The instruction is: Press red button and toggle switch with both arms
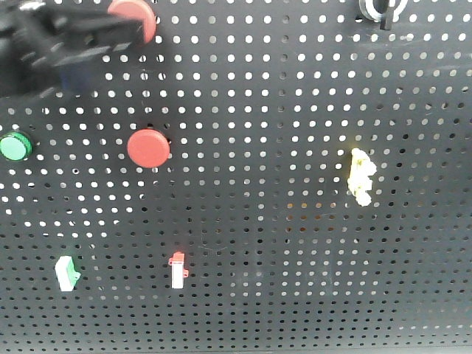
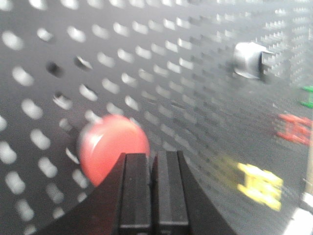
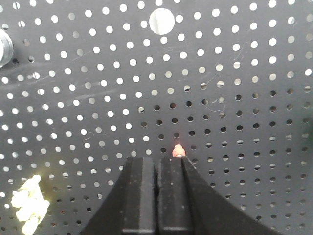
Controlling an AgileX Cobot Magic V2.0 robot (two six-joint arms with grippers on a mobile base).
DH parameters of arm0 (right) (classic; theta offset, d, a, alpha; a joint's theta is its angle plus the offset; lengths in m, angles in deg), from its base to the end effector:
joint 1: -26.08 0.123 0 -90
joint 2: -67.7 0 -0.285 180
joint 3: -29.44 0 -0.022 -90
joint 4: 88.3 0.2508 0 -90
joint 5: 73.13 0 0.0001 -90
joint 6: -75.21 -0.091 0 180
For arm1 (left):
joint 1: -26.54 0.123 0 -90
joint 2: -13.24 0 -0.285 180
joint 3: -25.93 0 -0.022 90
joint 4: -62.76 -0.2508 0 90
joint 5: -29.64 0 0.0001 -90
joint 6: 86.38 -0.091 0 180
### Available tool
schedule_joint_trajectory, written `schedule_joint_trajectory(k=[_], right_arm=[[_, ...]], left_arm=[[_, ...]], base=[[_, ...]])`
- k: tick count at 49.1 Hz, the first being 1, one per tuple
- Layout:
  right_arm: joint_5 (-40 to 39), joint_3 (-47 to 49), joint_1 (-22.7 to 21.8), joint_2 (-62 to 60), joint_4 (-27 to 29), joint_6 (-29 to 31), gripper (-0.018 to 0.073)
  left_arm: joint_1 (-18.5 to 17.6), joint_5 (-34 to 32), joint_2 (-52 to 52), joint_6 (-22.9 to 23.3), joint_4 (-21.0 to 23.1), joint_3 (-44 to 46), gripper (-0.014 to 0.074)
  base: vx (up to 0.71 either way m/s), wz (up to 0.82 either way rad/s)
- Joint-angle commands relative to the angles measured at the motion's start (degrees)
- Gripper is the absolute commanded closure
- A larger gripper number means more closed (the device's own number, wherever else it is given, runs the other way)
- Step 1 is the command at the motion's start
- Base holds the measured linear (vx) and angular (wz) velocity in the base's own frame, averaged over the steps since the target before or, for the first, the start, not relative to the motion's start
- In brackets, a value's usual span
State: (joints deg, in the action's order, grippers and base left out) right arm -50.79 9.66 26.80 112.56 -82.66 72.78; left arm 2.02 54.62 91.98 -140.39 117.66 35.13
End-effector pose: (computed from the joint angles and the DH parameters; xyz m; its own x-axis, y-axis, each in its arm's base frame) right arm 0.1059 0.0047 0.4562 0.0473 0.1336 -0.9899 -0.0566 0.9898 0.1309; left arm 0.2204 -0.1352 0.5189 0.1086 -0.0172 -0.9939 0.6993 0.7119 0.0641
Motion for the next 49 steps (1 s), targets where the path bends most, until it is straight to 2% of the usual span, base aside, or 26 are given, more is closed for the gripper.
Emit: schedule_joint_trajectory(k=[1, 10, 18, 22, 30, 36, 39, 42, 49], right_arm=[[-4.4, 1.6, -0.3, 0.3, -0.2, 0.3, 0.0562], [-3.5, 1.6, -0.3, 0.3, -0.2, 0.3, 0.0562], [-3.4, 1.6, -0.3, 0.3, -0.1, 0.3, 0.0562], [-3.2, 1.6, -0.3, 0.3, 0.8, 0.2, 0.0562], [-1.3, 1.6, -0.3, 0.3, 5.3, 1.4, 0.0562], [1.3, 1.7, -0.3, 0.3, 7.7, 9.1, 0.0562], [2.7, 1.8, -0.3, 0.3, 11.7, 15.9, 0.0562], [3.4, 1.8, -0.3, 0.3, 17.9, 22.8, 0.0562], [6.7, 3.3, -0.3, 3.1, 38.9, 40.6, 0.0562]], left_arm=[[-0.2, -6.0, 0.8, 0.2, 1.6, 2.0, 0.0594], [-0.2, -6.7, 1.9, 0.4, 1.3, 2.0, 0.0594], [-0.2, -2.5, -0.1, 0.5, 1.1, 2.0, 0.0594], [-0.2, 0.4, -2.1, 0.6, -0.5, 1.6, 0.0594], [-0.2, -0.7, -8.7, 0.6, -1.4, -6.0, 0.0594], [-0.2, -5.1, -16.4, 0.6, -1.8, -17.3, 0.0594], [-0.2, -7.4, -20.5, 0.6, -1.8, -23.5, 0.0594], [-0.2, -9.6, -25.4, 0.6, -1.8, -30.1, 0.0594], [-0.2, -13.1, -34.7, 2.2, -1.7, -42.0, 0.0594]], base=[[0.0, 0.0], [0.0, 0.0], [0.0, 0.0], [0.0, 0.0], [0.0, 0.0], [0.0, 0.0], [0.0, 0.0], [0.0, 0.0], [0.0, 0.0]])
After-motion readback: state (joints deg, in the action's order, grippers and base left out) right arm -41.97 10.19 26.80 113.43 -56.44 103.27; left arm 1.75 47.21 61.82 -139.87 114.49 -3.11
